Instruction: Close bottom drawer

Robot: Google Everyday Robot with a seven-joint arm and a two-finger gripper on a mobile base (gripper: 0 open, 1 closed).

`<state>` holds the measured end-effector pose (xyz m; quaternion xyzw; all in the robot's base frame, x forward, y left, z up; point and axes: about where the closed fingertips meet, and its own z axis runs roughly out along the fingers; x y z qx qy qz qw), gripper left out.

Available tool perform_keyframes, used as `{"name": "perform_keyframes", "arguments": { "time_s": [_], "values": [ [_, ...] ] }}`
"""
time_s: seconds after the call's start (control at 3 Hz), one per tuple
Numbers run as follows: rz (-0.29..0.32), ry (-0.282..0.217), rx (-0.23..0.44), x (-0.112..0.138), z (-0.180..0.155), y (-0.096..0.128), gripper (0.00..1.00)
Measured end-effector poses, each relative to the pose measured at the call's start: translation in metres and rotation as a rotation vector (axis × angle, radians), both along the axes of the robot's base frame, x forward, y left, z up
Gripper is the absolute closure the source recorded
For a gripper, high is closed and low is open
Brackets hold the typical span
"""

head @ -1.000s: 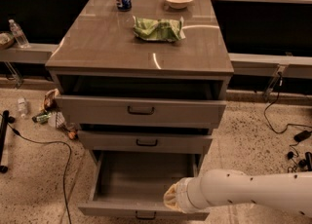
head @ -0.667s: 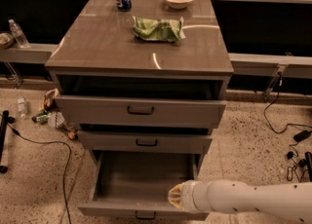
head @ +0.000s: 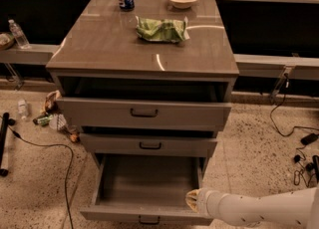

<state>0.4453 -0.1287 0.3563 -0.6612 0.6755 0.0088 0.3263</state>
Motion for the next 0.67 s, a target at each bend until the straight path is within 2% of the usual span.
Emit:
{"name": "perform_keyframes", "arguments": {
  "time_s": [0.33,0.67],
  "values": [
    [-0.009,0.001,-0.001,-0.001,-0.004,-0.002,1.00],
    [-0.077,0.011,-0.013,-0.007,-0.036,-0.016,1.00]
  ]
}}
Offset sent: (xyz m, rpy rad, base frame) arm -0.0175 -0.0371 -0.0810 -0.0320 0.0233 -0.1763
